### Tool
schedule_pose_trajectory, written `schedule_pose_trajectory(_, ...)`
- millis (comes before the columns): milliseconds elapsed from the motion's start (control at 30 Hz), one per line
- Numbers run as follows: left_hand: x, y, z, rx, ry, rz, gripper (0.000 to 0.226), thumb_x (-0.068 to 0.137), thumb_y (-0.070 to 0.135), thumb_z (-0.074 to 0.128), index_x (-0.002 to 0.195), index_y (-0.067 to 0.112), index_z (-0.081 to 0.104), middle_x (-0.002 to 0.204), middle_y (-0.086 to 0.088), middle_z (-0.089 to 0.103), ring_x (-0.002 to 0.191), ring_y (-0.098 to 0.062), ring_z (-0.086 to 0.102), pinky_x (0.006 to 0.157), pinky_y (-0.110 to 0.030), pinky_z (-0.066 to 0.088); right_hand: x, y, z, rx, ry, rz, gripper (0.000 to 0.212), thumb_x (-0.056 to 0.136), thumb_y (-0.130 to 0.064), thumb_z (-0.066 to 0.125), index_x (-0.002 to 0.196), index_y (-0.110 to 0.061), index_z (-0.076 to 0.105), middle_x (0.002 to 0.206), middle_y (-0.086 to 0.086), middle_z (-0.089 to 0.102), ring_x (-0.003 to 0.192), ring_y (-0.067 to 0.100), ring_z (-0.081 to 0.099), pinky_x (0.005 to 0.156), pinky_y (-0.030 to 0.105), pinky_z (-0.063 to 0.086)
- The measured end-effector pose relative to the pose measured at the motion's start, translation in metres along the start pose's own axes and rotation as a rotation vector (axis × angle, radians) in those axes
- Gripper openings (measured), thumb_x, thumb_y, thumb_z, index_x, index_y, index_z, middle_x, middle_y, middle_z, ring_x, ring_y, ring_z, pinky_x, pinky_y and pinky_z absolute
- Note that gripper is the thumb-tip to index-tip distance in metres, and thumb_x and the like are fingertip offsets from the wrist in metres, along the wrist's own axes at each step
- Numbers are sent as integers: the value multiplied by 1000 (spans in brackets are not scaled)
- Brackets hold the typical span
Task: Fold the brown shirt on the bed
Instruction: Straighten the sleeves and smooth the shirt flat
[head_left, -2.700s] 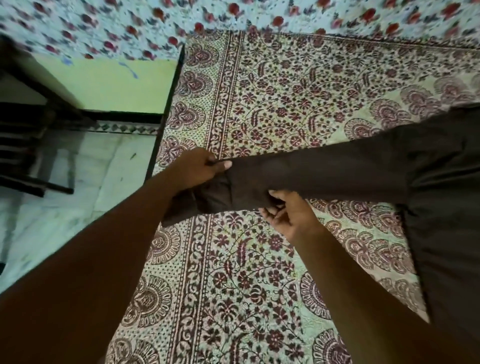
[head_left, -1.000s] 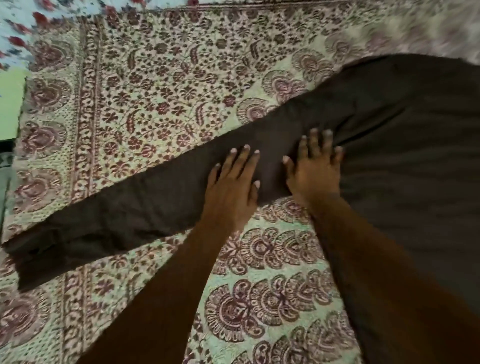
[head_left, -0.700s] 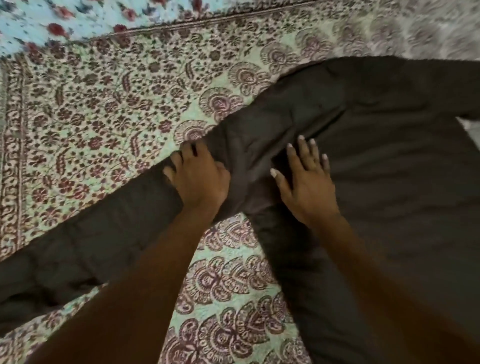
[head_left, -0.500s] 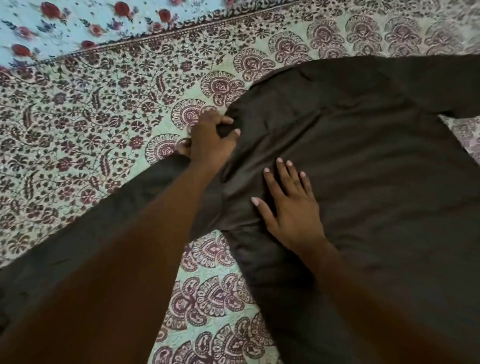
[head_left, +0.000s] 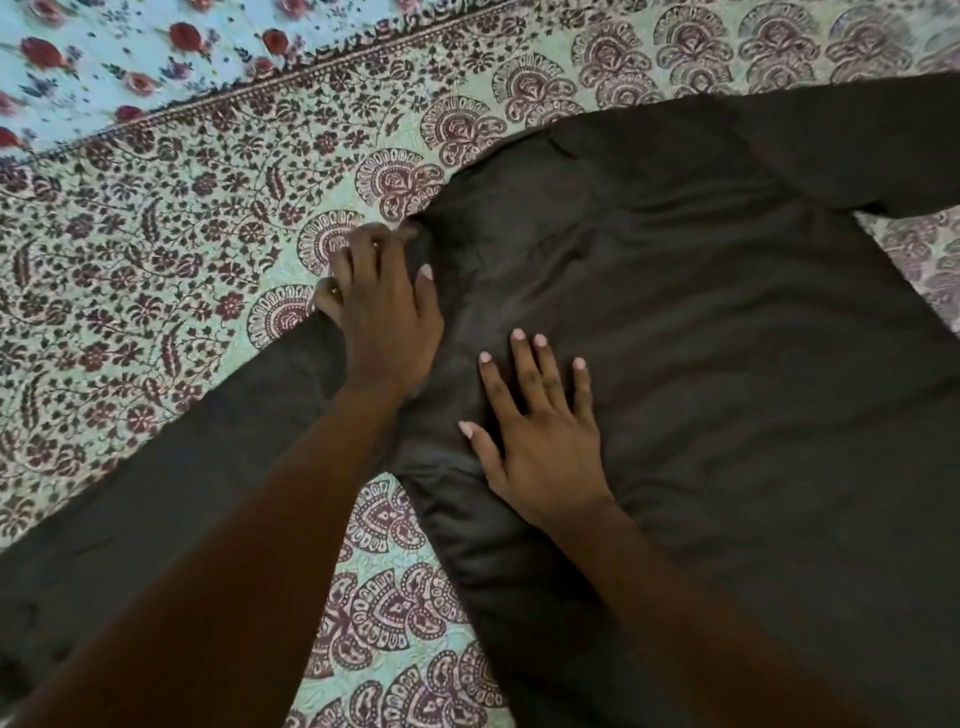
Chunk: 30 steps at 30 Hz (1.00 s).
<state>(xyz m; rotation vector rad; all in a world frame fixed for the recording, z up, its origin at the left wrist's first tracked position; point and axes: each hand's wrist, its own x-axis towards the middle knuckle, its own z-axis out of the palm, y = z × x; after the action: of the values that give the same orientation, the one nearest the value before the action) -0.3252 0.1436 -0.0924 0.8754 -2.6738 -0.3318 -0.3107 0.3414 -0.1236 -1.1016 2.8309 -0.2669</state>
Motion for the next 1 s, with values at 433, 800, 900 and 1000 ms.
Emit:
schedule_pose_trajectory(433,-155,22,-14,153,-427,356,76,102,59,29,163,14,20,173,-7,8,159,-26,10,125,-50,21,-110,40,-37,103,16,-71,58,104,-38,37,157,-14,37,169,14,18,157,36,12,120,62,22)
schedule_pose_trajectory(800,-281,56,-43,140,-543,221,100,86,76,50,163,21,19,173,-2,7,159,-25,8,125,-53,21,110,124,-45,-56,-282,-155,68,98,-72,24,159,-50,5,170,-17,-9,158,18,-7,116,74,1)
schedule_pose_trajectory(900,-271,64,-42,122,-478,149,93,86,72,52,161,23,29,170,1,20,156,-26,23,122,-50,24,65,110,-45,-29,-192,-233,72,96,-72,27,160,-44,11,172,-4,-8,157,35,-10,120,69,6)
schedule_pose_trajectory(1000,-260,69,-33,148,-447,49,88,91,70,43,163,23,22,172,1,14,157,-24,18,122,-50,25,-4,109,-33,-88,-187,-461,68,97,-69,23,160,-45,13,172,-3,-3,159,27,-3,121,65,12)
